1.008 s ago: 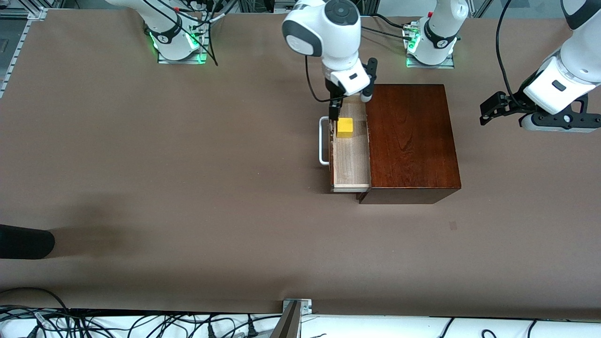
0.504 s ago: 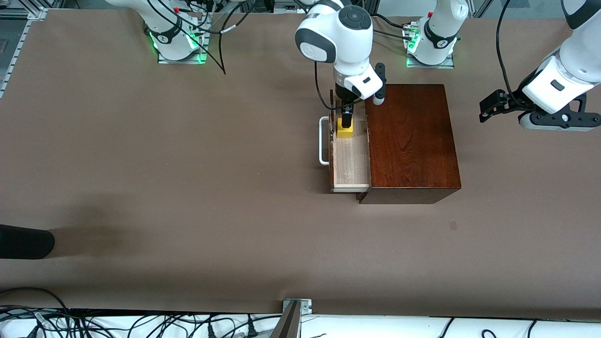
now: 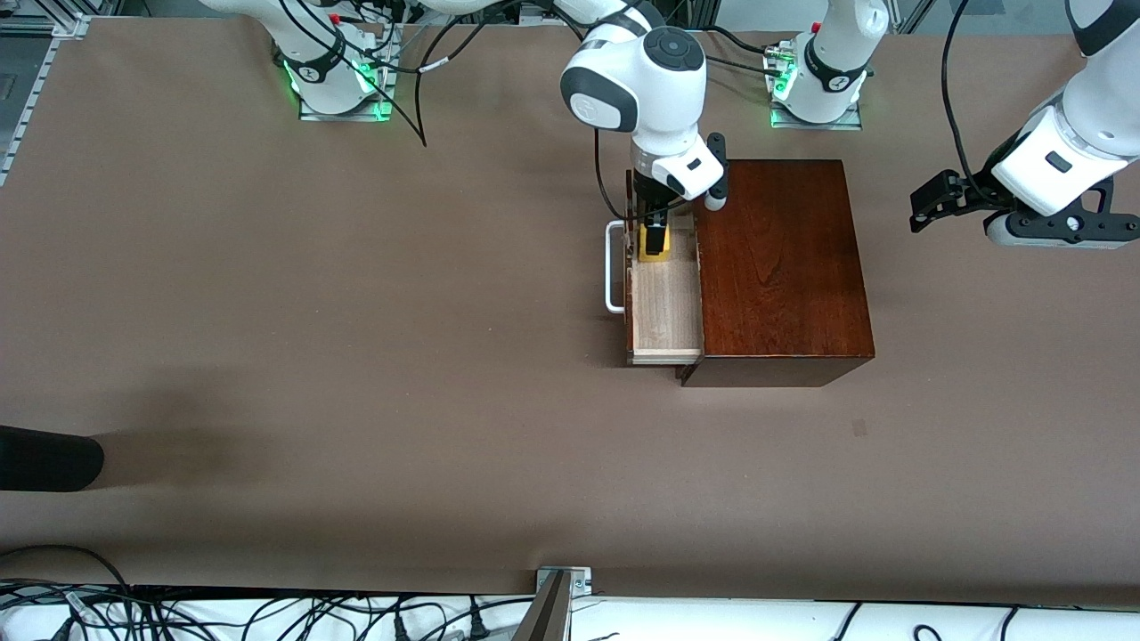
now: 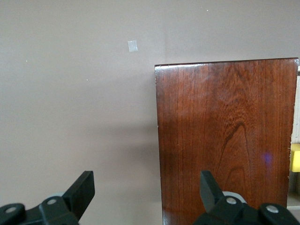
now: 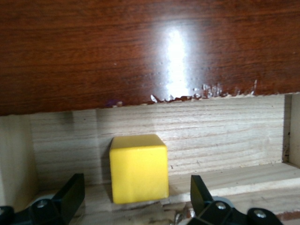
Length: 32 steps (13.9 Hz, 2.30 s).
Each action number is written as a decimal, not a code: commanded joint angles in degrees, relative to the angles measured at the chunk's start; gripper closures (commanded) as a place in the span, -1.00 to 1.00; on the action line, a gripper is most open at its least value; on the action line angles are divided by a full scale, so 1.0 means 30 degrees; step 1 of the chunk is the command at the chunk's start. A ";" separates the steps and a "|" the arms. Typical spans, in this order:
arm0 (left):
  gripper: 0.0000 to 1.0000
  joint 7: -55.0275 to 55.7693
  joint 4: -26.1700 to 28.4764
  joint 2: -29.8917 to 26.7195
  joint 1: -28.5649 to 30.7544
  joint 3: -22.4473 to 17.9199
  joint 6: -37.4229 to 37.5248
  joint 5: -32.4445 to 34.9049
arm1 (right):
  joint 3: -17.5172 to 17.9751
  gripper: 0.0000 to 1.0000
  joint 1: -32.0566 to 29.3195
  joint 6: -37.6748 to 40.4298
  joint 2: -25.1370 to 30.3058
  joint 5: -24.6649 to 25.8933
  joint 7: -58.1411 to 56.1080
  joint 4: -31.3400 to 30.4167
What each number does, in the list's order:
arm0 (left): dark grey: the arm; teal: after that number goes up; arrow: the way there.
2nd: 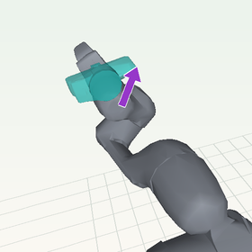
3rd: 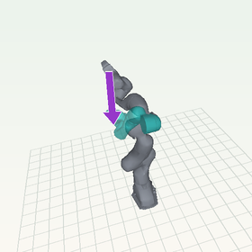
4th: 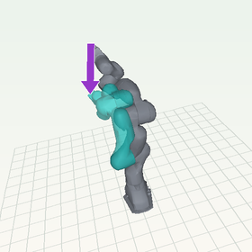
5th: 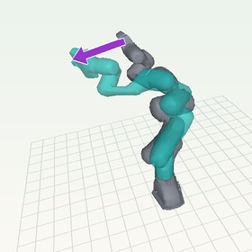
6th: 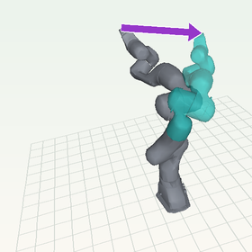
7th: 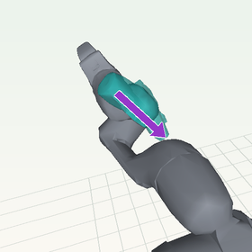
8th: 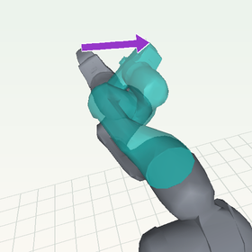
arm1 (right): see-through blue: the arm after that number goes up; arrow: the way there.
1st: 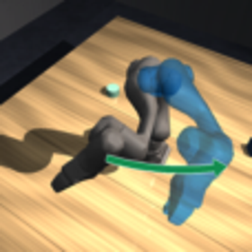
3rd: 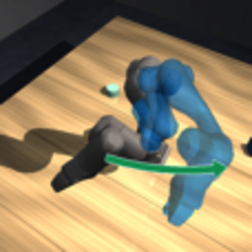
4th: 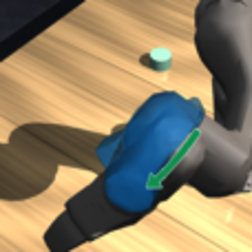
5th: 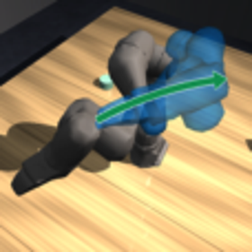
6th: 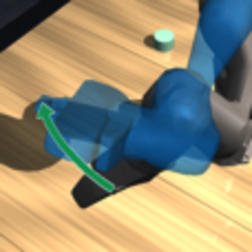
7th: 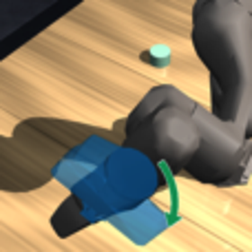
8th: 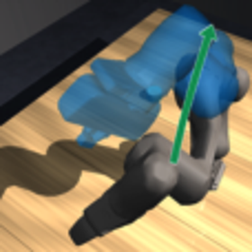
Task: Open drawer, take yellow block, close drawer
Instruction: 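Lower the right gripper and close it on the yellow cube, then lift the yellow cube out and carry it away from the box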
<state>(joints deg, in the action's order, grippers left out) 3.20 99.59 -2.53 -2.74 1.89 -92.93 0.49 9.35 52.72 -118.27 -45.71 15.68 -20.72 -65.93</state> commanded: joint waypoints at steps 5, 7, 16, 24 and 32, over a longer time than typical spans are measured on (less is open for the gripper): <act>-1.00 0.0253 -0.0415 0.0080 -0.0023 0.0073 0.0391 -0.0573 | -0.0186 -0.96 0.0209 -0.0304 -0.1375 0.0311 -0.0156 0.1353; -1.00 0.0282 -0.0415 0.0080 -0.0023 0.0073 0.0420 -0.0573 | -0.0186 0.40 0.0209 -0.0392 -0.1405 0.0282 -0.0069 0.1353; -1.00 0.0253 -0.0415 0.0080 0.0006 0.0014 0.0449 -0.0573 | 0.0078 1.00 -0.0376 0.4147 0.0671 -0.0476 -0.0009 0.3549; -1.00 0.0282 -0.0415 0.0080 0.0006 -0.0015 0.0420 -0.0573 | -0.0801 1.00 -0.5258 0.7311 0.5035 -0.2178 0.0987 0.2939; -1.00 -0.0678 -0.0473 -0.0007 -0.0257 0.0190 0.1527 -0.2095 | -0.3814 1.00 -1.1153 0.6552 0.8992 -0.6480 0.1310 -0.5726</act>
<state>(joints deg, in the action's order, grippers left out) 3.42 99.47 -2.53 -3.30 2.47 -91.41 -3.33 -0.03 21.17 -96.51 -23.81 -0.33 -18.37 -73.42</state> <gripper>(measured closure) 0.000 0.441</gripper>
